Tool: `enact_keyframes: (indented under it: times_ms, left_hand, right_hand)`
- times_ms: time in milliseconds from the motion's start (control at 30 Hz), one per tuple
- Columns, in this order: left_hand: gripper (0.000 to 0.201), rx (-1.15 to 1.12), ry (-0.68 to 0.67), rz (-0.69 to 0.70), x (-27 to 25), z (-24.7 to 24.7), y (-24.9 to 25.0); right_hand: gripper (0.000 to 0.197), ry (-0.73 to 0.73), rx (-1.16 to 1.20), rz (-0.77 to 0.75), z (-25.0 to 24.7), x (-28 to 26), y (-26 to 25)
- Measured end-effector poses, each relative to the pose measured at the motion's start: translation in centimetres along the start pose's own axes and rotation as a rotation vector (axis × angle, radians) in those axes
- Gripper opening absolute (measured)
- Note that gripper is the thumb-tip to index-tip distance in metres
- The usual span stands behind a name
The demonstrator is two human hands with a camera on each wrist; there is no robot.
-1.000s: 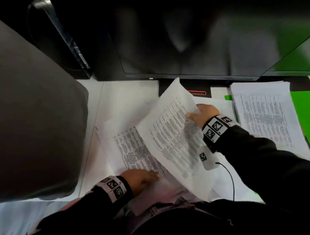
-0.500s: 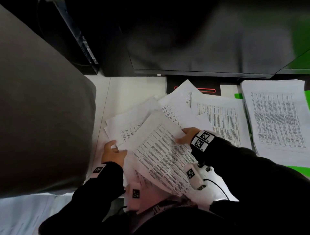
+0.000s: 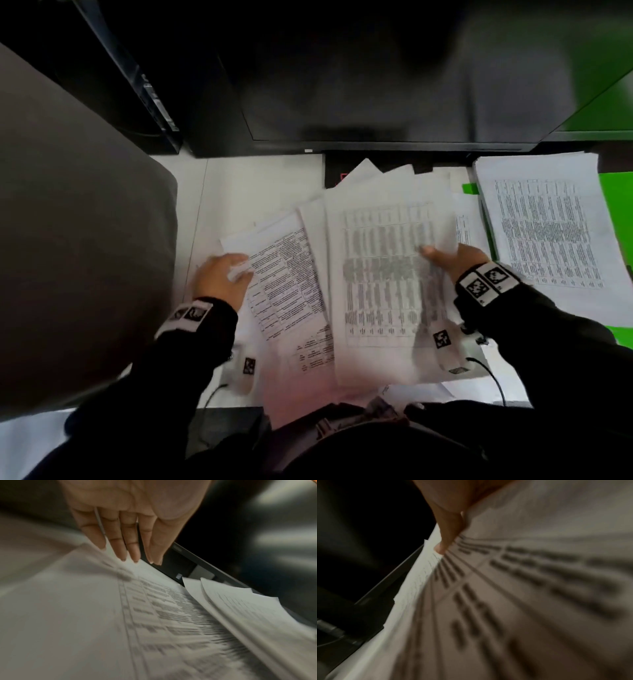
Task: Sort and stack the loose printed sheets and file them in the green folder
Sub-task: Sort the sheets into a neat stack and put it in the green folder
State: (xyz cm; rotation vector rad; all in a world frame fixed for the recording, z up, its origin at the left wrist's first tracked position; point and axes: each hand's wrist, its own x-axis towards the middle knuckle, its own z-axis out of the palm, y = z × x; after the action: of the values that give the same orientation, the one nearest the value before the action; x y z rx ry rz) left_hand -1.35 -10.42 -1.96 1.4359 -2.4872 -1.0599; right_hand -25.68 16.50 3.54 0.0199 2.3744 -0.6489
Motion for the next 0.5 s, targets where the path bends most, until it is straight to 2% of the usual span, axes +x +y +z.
enact_keyframes:
  times_ms: [67, 133, 267, 300, 367, 433, 500]
  left_hand:
    - [0.035, 0.173, 0.007, 0.054, 2.2, -0.1, 0.4]
    - [0.045, 0.291, -0.017, 0.046, 4.0, -0.3, 1.3]
    - [0.066, 0.483, -0.193, 0.003, 6.3, 0.3, 2.5]
    - [0.066, 0.49, -0.231, -0.016, 6.5, 0.6, 2.5]
    - [0.055, 0.486, -0.294, -0.028, 6.7, 1.2, 2.4]
    - [0.039, 0.474, -0.328, 0.023, 6.6, 1.5, 2.4]
    - [0.03, 0.368, -0.293, 0.084, 6.1, 1.6, 2.3]
  right_hand:
    - [0.061, 0.046, 0.059, 0.034, -0.8, -0.4, 1.7]
    - [0.054, 0.046, 0.142, 0.087, -0.9, -0.7, 3.2]
    - [0.027, -0.024, 0.379, 0.204, -0.5, -1.1, 5.0]
    - [0.019, -0.007, 0.383, 0.222, -0.4, -0.8, 5.3]
    - [0.017, 0.017, 0.347, 0.241, -0.1, 0.1, 6.0]
    - [0.034, 0.046, 0.304, 0.259, 0.0, 1.5, 7.1]
    - [0.048, 0.074, 0.29, 0.277, -0.3, 2.4, 8.0]
